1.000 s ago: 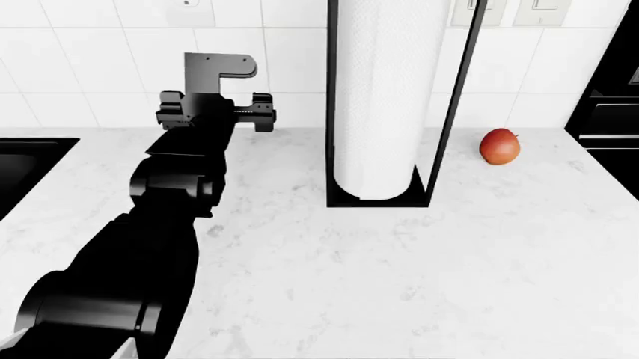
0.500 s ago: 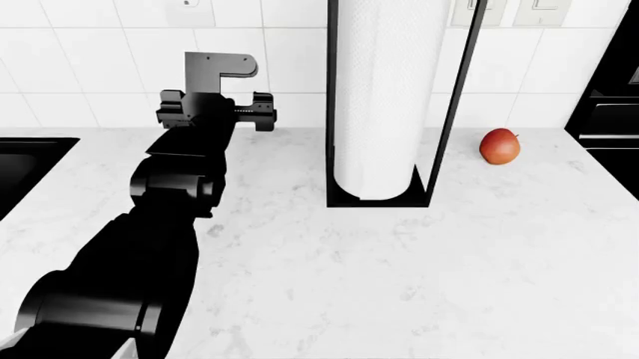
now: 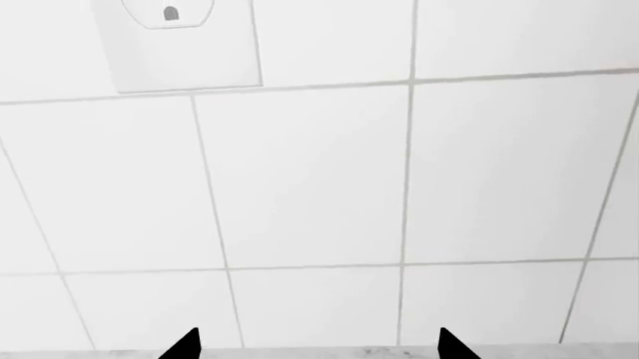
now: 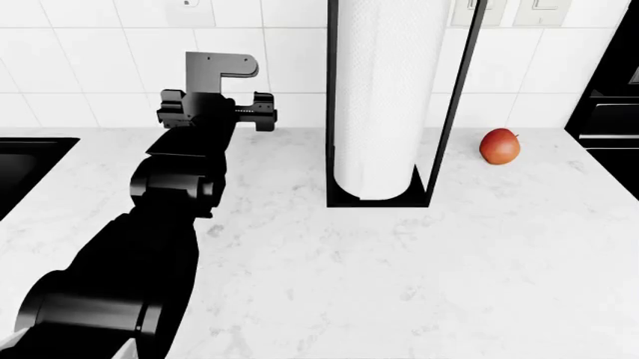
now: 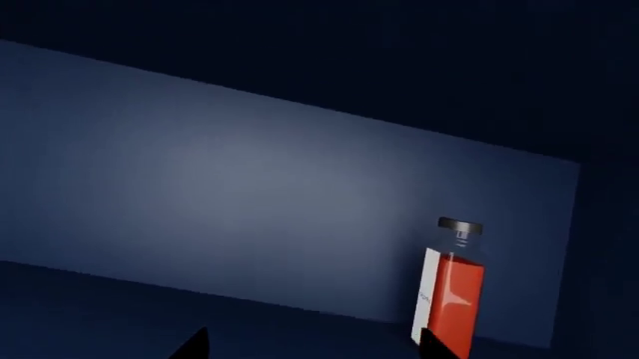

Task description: Pick the jam and canned food from the counter and place them in the cabinets closest to them.

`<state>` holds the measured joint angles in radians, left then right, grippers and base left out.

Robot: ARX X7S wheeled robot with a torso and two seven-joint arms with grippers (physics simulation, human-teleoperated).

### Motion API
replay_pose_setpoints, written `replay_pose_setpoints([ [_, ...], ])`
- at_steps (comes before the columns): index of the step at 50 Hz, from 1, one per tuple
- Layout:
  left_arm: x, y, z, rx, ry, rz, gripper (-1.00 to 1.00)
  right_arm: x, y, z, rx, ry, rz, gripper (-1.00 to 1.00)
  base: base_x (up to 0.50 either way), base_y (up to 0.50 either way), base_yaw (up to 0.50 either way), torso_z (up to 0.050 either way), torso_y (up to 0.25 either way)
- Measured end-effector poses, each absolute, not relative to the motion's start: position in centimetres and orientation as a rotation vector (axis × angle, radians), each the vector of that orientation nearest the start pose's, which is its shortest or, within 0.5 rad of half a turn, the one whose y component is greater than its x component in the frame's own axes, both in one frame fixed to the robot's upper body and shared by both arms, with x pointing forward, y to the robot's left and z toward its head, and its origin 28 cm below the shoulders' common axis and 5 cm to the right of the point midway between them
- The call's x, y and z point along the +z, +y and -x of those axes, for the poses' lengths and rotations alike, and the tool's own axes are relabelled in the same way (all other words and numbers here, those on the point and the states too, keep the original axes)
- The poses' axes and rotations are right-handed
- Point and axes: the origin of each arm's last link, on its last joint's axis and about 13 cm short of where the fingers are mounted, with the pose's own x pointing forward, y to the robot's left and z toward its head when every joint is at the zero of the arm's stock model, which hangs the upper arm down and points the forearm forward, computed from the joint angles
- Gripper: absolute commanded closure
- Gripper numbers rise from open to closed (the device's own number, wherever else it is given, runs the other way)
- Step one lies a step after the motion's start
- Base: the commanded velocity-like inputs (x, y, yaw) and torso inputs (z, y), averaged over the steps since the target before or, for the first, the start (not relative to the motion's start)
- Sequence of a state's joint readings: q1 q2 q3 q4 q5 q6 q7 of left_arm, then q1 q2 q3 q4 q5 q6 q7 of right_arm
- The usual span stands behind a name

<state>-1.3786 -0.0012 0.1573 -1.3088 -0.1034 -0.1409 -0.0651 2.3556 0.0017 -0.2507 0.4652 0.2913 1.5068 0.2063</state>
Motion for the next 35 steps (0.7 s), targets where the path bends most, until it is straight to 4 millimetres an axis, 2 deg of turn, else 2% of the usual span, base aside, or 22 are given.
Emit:
replay_pose_setpoints([
  [17, 20.7, 20.3, -43.6, 0.046, 0.069, -0.015, -1.00, 58.3, -5.5, -18.3, -0.045, -0.466, 0.249, -1.00, 0.00, 0.00, 0.00, 0.000, 0.000],
  [35, 21.3, 20.2, -43.7, 0.029, 0.041, -0.007, -1.00, 58.2, -5.3, -17.1, -0.043, -0.537, 0.256, -1.00, 0.00, 0.00, 0.00, 0.000, 0.000],
])
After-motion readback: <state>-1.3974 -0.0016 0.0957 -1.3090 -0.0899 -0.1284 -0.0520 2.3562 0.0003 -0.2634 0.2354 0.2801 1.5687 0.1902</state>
